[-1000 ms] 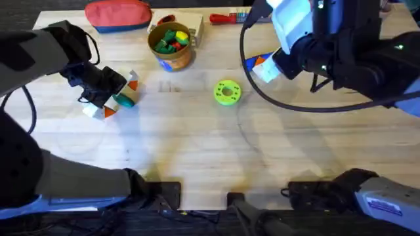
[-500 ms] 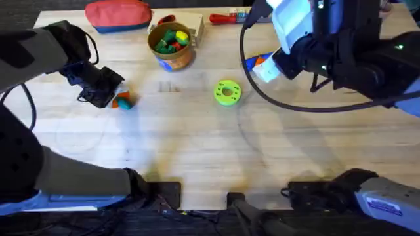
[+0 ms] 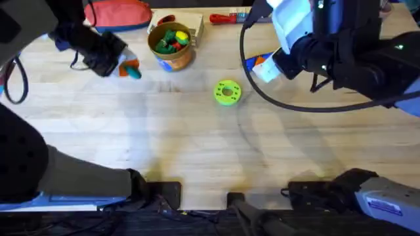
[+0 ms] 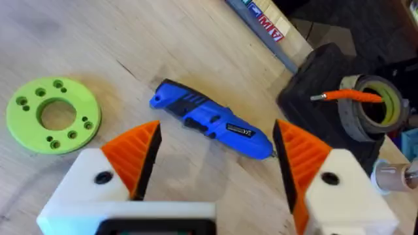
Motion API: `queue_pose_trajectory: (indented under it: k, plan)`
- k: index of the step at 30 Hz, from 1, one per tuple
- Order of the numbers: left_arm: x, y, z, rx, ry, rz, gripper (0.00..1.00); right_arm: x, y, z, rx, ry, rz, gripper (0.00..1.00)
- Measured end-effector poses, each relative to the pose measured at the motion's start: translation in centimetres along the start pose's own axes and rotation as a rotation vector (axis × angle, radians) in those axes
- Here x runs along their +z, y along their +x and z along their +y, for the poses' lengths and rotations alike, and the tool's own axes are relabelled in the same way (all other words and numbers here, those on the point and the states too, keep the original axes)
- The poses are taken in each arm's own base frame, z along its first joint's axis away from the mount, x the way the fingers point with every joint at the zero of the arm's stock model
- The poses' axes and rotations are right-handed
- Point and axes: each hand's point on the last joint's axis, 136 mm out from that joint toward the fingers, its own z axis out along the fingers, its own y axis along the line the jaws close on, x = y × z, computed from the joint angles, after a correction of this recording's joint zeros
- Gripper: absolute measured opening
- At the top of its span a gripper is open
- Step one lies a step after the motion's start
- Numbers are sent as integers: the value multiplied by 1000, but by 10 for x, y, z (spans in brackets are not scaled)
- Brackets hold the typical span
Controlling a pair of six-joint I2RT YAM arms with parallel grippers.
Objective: Pick up the gripper from the table and insert it into the empty holder that is missing its gripper. Then pick up a screw, insert it into the mounting hole, and use the screwdriver to tighten it. Finally, clean up the table by picking up the vegetable and placing it into the bucket.
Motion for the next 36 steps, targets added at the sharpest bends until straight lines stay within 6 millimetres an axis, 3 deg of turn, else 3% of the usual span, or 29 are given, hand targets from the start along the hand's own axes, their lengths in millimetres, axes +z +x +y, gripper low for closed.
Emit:
queue_pose_trajectory:
  k: [6, 11, 15, 21, 23, 28, 30, 36]
  plan:
    - [-23, -8, -81, 152, 190, -102, 27, 0, 0, 0, 0, 0, 0, 991]
    - [-29, 0, -131, 257, 309, -171, 27, 0, 0, 0, 0, 0, 0, 991]
    - [-30, 13, -154, 317, 348, -190, 27, 0, 0, 0, 0, 0, 0, 991]
    - [-22, 20, -160, 338, 337, -191, 33, 0, 0, 0, 0, 0, 0, 991]
    - [-19, 18, -157, 332, 323, -192, 136, 0, 0, 0, 0, 0, 1, 992]
    - [-17, 15, -152, 318, 307, -189, 920, 0, 0, 0, 0, 0, 1, 991]
    - [-17, 15, -152, 314, 307, -190, 980, 0, 1, -1, 0, 8, 4, 991]
    - [-20, 20, -152, 353, 311, -173, 988, -8, 3, -14, 104, 66, 25, 990]
